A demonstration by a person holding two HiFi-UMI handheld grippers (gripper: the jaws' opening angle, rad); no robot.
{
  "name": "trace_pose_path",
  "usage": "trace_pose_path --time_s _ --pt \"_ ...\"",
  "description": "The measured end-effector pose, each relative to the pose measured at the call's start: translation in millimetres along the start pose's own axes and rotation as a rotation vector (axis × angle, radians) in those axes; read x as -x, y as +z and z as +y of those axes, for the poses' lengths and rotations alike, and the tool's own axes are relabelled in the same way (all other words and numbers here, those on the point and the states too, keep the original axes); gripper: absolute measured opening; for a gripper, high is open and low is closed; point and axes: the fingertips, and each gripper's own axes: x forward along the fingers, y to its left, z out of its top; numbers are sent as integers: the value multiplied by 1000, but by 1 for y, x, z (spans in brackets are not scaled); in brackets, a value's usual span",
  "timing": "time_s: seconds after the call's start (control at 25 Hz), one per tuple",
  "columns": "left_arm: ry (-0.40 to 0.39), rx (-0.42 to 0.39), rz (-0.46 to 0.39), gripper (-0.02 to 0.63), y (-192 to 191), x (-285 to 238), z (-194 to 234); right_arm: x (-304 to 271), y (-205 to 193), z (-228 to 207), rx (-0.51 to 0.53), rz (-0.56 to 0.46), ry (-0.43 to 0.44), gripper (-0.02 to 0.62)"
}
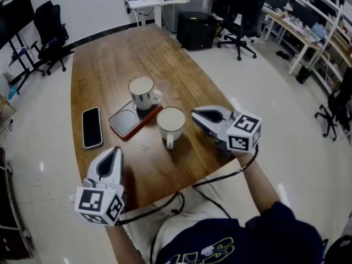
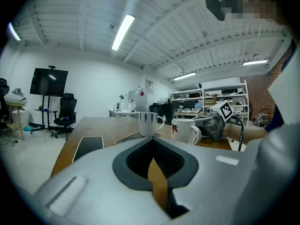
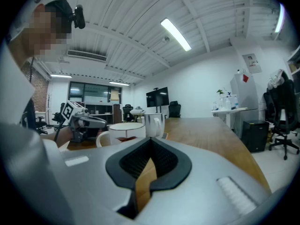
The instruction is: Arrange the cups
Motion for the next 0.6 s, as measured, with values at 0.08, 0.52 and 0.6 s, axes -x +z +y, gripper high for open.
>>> trace_pose_path --time_s 0.08,0.52,0.6 --pt "3 5 -1 3 -1 -1 0 0 -1 4 -2 15 73 0" --pt "-1 -4 1 3 0 -3 0 10 54 71 745 550 572 483" --pt "-4 -14 8 3 -1 -3 0 0 50 90 816 668 680 479"
